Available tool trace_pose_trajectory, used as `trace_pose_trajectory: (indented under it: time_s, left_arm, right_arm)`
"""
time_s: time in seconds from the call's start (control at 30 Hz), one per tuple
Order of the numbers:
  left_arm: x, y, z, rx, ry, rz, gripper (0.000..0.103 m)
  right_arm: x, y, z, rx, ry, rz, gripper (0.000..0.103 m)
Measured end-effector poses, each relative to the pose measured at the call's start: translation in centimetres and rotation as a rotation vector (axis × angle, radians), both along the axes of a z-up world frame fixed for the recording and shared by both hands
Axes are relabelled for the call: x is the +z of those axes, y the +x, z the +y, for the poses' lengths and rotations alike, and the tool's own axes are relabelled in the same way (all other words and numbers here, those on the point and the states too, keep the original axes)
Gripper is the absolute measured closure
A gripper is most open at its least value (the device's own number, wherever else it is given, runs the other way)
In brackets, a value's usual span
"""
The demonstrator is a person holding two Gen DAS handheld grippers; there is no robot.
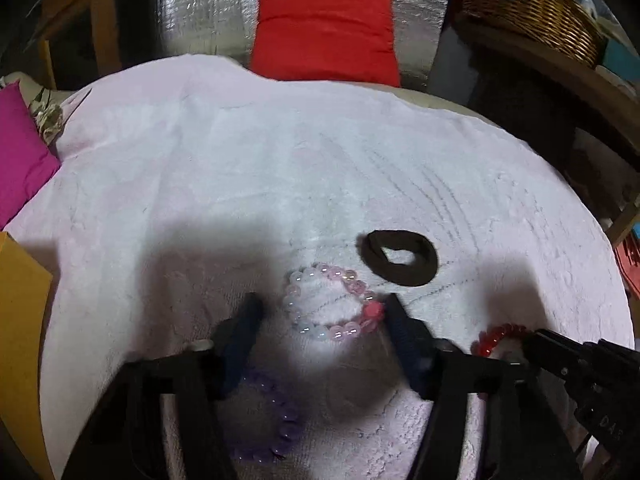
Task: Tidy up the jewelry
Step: 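Grasp the red bead bracelet with the right tool while the left tool grasps the pink-white crystal bracelet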
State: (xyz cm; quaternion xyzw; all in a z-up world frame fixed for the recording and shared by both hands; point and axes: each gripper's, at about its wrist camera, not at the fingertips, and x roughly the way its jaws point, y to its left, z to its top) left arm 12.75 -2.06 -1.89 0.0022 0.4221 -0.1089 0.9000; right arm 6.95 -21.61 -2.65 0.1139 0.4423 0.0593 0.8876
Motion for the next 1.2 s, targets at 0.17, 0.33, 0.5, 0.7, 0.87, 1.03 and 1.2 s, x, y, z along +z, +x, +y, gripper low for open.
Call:
trace_pose_trajectory:
  time_s: [0.17,0.33,0.5,0.7,0.87,1.03,1.2]
  left_arm:
    - [0.5,-0.8,0.2,-0.031,-0.007,-0.016,0.089]
    - [1.3,-1.7,1.4,-0.026,-0.035,-0.023,0.093]
    - [2.6,-2.4,2.4,-0.05,-0.058,-0.06,0.094]
    - [4.5,-5.0,3.3,-0.093,-0.082,-0.111,0.094]
    - [5.7,-7.1,3.5,-0.125,-0.083,-0.142,0.094]
    - [6.8,-8.5,3.9,-0.143,-0.111,-0.166,0.094]
    - [7.5,-9.8,4.2,-0.131,-0.119,-0.189,0.094]
  right_arm:
    - [0.1,-0.4,-0.2,-0.009,0.002,0.001,0.093]
    - [0.4,-0.8,-0.1,-0.012,-0.002,-0.003,0.093]
    - [1.2,-1.3,0.0,-0.007,0.007,-0.018,0.093]
    - [2.1,-1.9,0.0,0.004,0.031,-0.034,0.093]
    - [3.1,-2.7,-0.3,0.014,0.062,-0.056,0.093]
    - [4.2,-3.6,-0.3,0.026,0.075,-0.084,0.093]
    - [5.4,-4.5,0.0,0.04,0.099,-0.11,0.093]
